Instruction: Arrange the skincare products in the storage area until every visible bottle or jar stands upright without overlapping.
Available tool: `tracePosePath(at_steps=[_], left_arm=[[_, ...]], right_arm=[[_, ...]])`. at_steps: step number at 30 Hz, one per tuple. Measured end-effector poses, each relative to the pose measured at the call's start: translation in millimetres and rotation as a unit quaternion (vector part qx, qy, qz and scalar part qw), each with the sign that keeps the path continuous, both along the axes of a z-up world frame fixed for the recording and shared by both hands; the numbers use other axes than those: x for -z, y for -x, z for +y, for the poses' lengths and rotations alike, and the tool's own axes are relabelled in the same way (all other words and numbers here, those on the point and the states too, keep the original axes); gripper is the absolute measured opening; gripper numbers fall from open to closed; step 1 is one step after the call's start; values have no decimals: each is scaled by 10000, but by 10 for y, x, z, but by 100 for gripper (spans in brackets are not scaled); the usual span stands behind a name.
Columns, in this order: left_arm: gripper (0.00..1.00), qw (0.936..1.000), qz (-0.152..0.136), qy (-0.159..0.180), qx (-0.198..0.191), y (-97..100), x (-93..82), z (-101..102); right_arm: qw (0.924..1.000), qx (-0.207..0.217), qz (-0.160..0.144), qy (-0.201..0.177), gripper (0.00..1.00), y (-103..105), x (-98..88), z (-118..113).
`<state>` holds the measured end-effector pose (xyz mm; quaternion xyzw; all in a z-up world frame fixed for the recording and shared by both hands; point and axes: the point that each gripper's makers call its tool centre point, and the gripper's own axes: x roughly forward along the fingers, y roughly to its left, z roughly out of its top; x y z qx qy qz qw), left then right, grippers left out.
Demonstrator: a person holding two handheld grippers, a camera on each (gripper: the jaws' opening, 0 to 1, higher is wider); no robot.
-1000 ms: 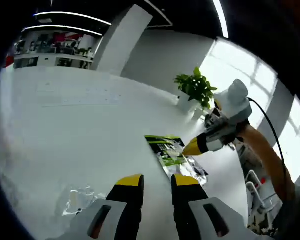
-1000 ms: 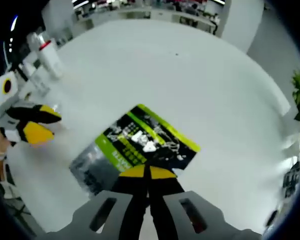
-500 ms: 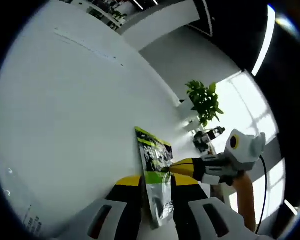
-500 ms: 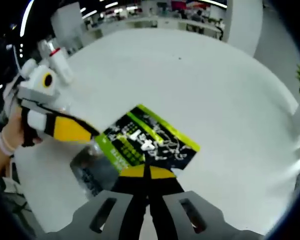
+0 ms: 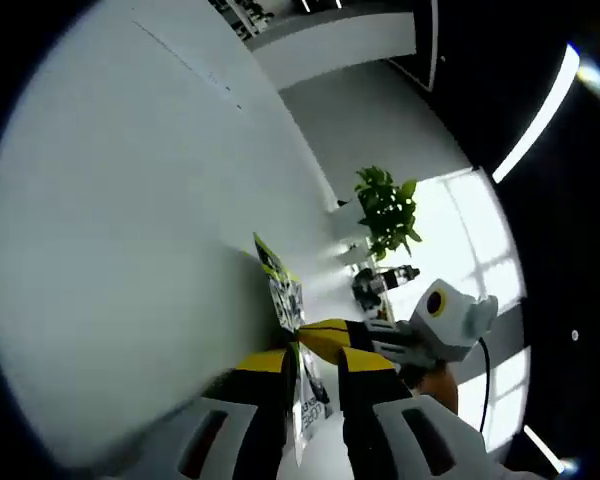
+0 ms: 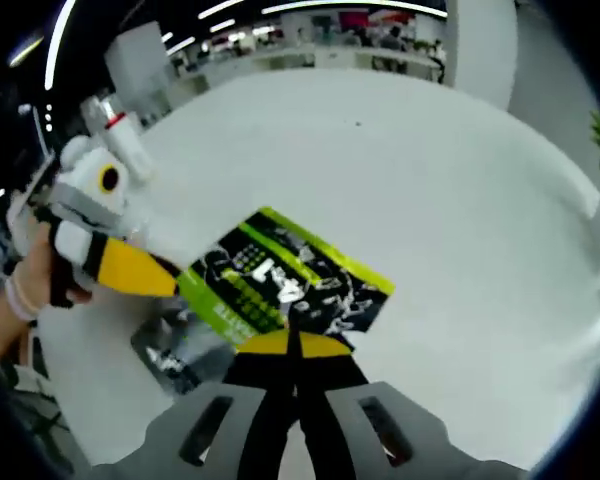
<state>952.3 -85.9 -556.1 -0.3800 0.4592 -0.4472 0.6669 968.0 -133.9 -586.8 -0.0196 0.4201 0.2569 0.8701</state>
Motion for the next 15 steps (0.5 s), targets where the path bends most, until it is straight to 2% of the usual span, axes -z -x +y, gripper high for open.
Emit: tracePosePath(at_steps=[1,2,3,4,5,6,7,9,11,12,13,14,15], left_arm=[[20,9999,-120,-123,2,2,30,0],[19,9980,-458,-418,72,19,98,-6],[18,9976,-531,-444,85,36,98,-23],[17,9981,-468,-387,56,55,76,-44],[12,9985,-397,-379,32,70,65,-45],[6,9976,-403,-554,-6,66,80,-5],[6,9960,-516,-736,5,58,107,39],[2,9919,-962,-832,66,60,50,105],[1,9862,-1410,-853,166,91,-57,181],[1,9798,-1789,-876,195,-8,-127,204],[1,9740,-2070,-900,180,-86,-182,228],[1,9667,-2395,-891,117,-86,-290,308],[1,9632,-2533,-897,93,-59,-358,373]], right_arm=[[10000,12,-3,-69,0,0,-1,9],[9996,80,14,-263,0,-14,-2,24],[9992,128,34,-374,0,-19,-3,30],[9987,160,43,-491,0,-25,-4,43],[9982,192,26,-565,0,-31,-5,40],[9977,179,-22,-655,0,-35,-8,38],[9973,168,-65,-711,0,-40,-11,51],[9970,239,-111,-729,0,-25,-38,101],[9968,-129,-741,-278,0,-9,-153,154],[9887,-287,-1456,-237,1,-36,-298,215],[9843,-296,-1716,-273,2,-56,-362,237],[9750,-390,-2168,-285,6,-49,-480,277],[9702,-478,-2356,-321,8,-29,-539,308]])
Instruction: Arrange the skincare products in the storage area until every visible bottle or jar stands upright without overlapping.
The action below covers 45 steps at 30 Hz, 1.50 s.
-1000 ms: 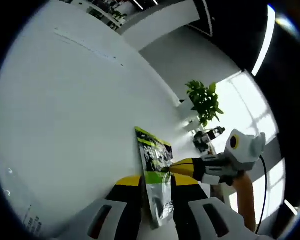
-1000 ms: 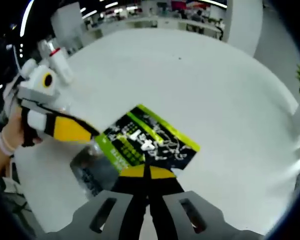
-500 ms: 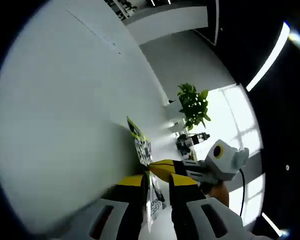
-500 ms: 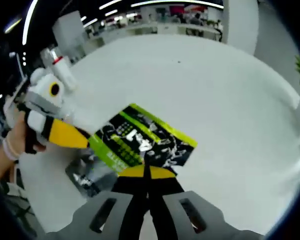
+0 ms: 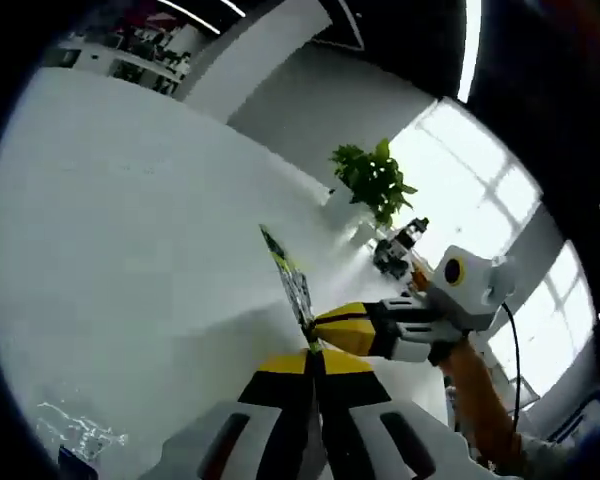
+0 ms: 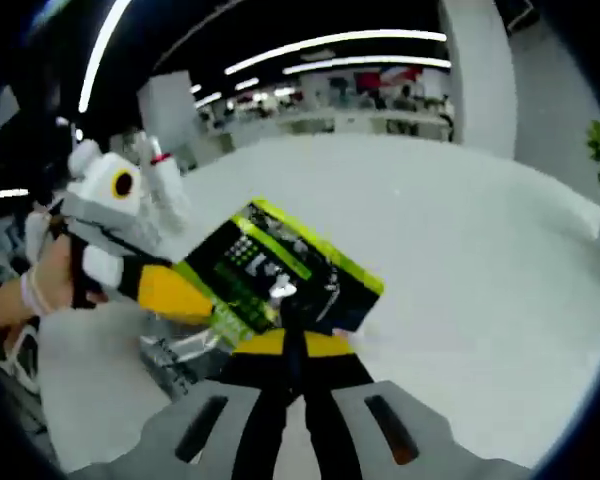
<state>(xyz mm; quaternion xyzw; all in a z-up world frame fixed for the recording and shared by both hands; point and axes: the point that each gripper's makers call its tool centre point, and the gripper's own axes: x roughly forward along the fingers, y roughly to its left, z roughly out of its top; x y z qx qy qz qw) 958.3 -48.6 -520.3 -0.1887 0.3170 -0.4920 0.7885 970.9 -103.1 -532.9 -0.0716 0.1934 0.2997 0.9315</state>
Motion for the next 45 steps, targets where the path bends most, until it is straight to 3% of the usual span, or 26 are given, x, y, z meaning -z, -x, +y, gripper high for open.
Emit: tracePosePath(at_steps=[3,5,6,9,11,14,15,17,19,23,24,26,27,28,31,33,34,36,39,40,42,44,45], left_arm=[[1,9973,-691,-231,70,118,-194,234],[1,9943,-980,-405,-47,120,-260,365],[1,9903,-1285,-530,-33,129,-306,444],[1,9799,-1780,-897,11,278,-346,606],[1,9656,-2293,-1194,273,446,-368,693],[1,9480,-2767,-1417,684,652,-401,766],[1,9439,-2827,-1505,803,723,-392,794],[1,9422,-2733,-1624,1060,833,-344,850],[1,9464,-2520,-1626,1201,920,-314,893],[1,9487,-2350,-1513,1481,1028,-302,922],[1,9464,-2349,-1509,1625,1066,-291,927],[1,9455,-2253,-1559,1759,1123,-257,947],[1,9451,-2235,-1474,1872,1163,-260,943],[1,9447,-2106,-1503,2018,1215,-233,960],[1,9394,-2059,-1524,2279,1299,-195,988],[1,9383,-2032,-1511,2356,1310,-182,1006],[1,9379,-2022,-1491,2394,1331,-171,1018],[1,9409,-1991,-1409,2348,1332,-163,1027],[1,9464,-1956,-1239,2254,1315,-165,1027],[2,9476,-1992,-1138,2225,1311,-184,1026],[5,9510,-2363,-690,1873,1200,-331,1003],[11,9426,-3141,-212,1108,969,-567,1059],[16,9317,-3593,17,528,805,-727,1144]], right_arm=[[9972,-101,-498,-552,22,48,-275,62],[9896,-404,-959,-994,27,116,-522,145],[9860,-521,-1138,-1098,30,152,-611,172],[9796,-910,-1563,-879,45,306,-759,304],[9758,-1227,-1622,-807,52,405,-779,416],[9705,-1711,-1467,-851,53,544,-771,608],[9686,-1860,-1400,-875,54,589,-764,668],[9635,-2220,-1178,-926,55,726,-727,829],[9597,-2451,-1004,-933,57,794,-685,939],[9521,-2773,-623,-1124,39,934,-614,1086],[9498,-2859,-461,-1180,35,980,-572,1128],[9488,-2946,-315,-1099,30,1008,-496,1154],[9445,-3084,-197,-1116,26,1067,-463,1177],[9464,-3074,-190,-978,20,1050,-417,1159],[9305,-3463,238,-1172,16,1220,-343,1213],[9258,-3567,407,-1185,11,1281,-303,1217],[9182,-3717,582,-1241,8,1372,-276,1225],[9138,-3796,648,-1288,3,1417,-276,1235],[9158,-3755,657,-1261,2,1412,-306,1237],[9170,-3720,658,-1281,1,1391,-333,1235],[9201,-3592,586,-1445,1,1326,-398,1230],[9260,-3297,214,-1824,1,1169,-554,1197],[9289,-3091,44,-2039,1,1075,-638,1148]])
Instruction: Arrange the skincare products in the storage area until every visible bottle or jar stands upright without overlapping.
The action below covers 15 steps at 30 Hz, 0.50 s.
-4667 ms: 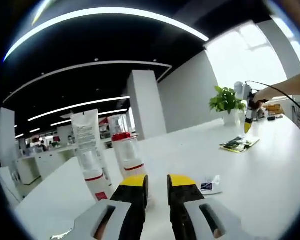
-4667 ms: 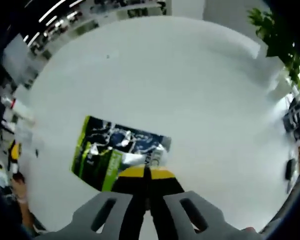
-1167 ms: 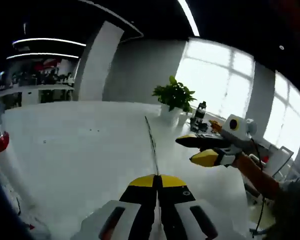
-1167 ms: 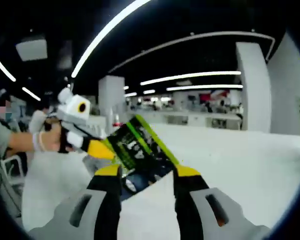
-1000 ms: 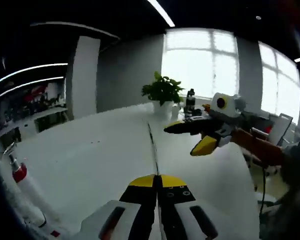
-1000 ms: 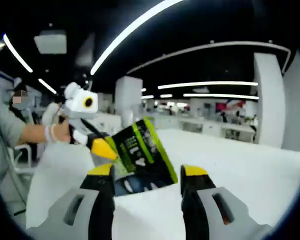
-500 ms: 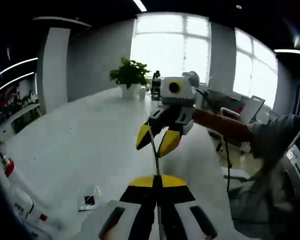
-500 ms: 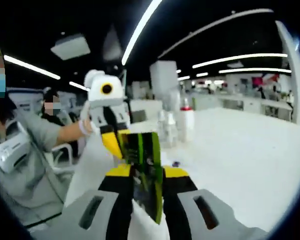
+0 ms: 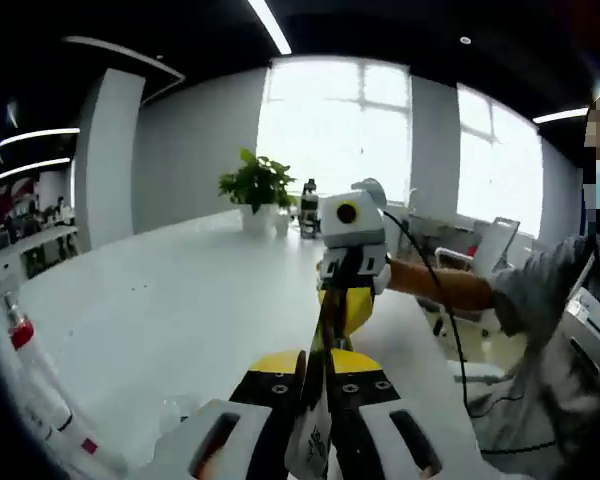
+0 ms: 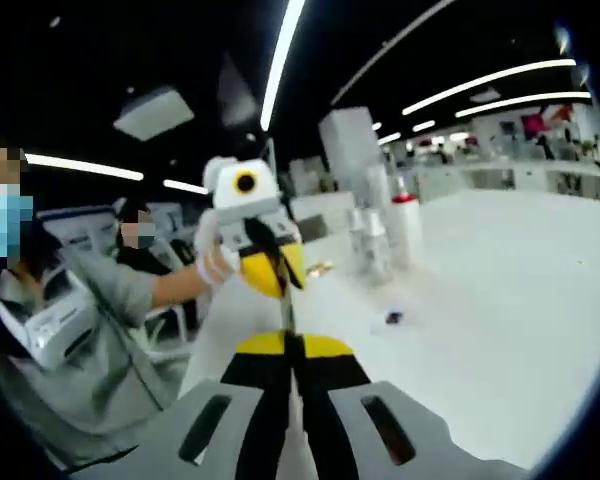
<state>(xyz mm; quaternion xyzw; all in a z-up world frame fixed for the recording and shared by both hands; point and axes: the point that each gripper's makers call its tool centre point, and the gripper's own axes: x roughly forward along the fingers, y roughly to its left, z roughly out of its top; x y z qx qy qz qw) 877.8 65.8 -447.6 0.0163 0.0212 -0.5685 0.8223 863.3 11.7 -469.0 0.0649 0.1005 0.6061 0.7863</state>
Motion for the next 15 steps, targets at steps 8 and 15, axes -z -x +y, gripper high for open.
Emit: tracePosePath(at_steps=[8,15], left_arm=[[34,9896,518,1129,-731,-286,-77,181],[41,9215,1837,3335,-769,-639,-277,392]], right_arm=[[9891,789,203,-1226,1,-311,-362,-107],[9400,995,737,-3179,1,-565,-704,-107]])
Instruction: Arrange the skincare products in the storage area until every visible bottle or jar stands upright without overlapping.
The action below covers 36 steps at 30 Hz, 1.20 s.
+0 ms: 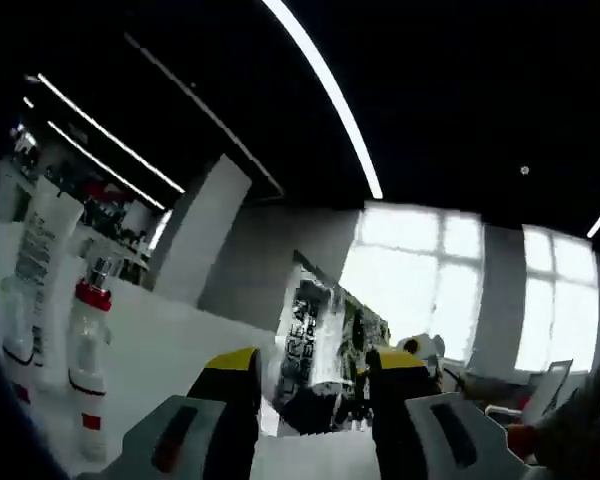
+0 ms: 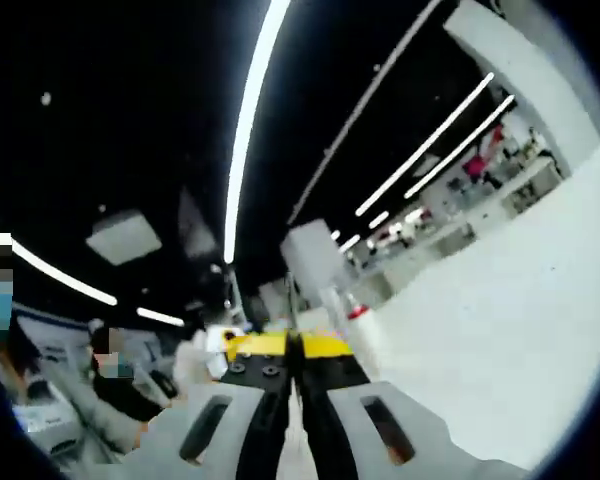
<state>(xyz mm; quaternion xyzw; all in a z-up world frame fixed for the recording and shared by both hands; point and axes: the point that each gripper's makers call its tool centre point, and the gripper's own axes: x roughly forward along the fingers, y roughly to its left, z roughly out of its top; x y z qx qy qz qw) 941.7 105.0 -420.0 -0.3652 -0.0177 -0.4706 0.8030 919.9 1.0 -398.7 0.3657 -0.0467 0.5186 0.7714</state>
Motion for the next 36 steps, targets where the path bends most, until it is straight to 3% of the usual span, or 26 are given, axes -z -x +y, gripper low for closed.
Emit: tracePosePath(at_steps=[2,4,5,6,7,8,10,12,14,16,17,19,21,22,24,25,28,30,34,36], left_arm=[[36,9998,37,196,60,26,23,-14],[34,10000,-16,89,8,35,86,-72],[35,9998,-165,-2,108,103,117,-188],[35,9992,-294,-78,251,163,150,-256],[34,9988,-324,-132,341,196,207,-314],[33,9991,-158,-70,375,190,209,-334],[33,9984,-299,78,473,250,165,-324],[30,9982,-285,200,491,205,164,-296],[13,9966,-249,37,788,277,240,-348],[5,9937,-147,300,1065,257,223,-319],[3,9913,46,501,1216,267,202,-306],[2,9837,405,617,1640,340,231,-308],[2,9828,381,570,1714,403,264,-296],[2,9852,338,397,1633,335,282,-246],[2,9864,326,323,1578,329,281,-199],[2,9869,341,367,1533,315,274,-170],[2,9839,437,756,1557,295,198,-62],[2,9804,471,873,1703,309,184,-24],[2,9763,457,686,2001,403,217,-98],[2,9723,454,412,2254,484,261,-180]], right_arm=[[9977,-83,141,-664,1,-64,-89,-58],[9888,-216,239,-1454,1,-117,-185,-118],[9788,-304,186,-2018,1,-113,-235,-123],[9757,-234,125,-2173,1,-130,-212,-94],[9766,-153,122,-2143,1,-149,-165,-51],[9783,-123,169,-2060,1,-156,-104,18],[9799,-112,368,-1956,1,-197,-11,121],[9870,-253,397,-1535,1,-124,82,285],[9882,-320,512,-1411,1,-83,136,399],[9899,-260,501,-1304,1,-33,166,468],[9908,-101,437,-1279,1,-35,176,457],[9919,-266,427,-1167,1,-34,180,461],[9969,-217,225,-718,1,-3,233,504],[9987,-159,76,-486,1,-34,258,497],[9998,-107,-160,45,4,-23,326,521],[9996,6,-264,119,7,-45,323,493],[9986,287,-345,-294,19,-139,211,324],[9988,199,-334,-285,22,-156,225,279],[9996,-199,-179,18,26,-129,327,360],[9969,-699,79,-338,32,-77,282,373]])
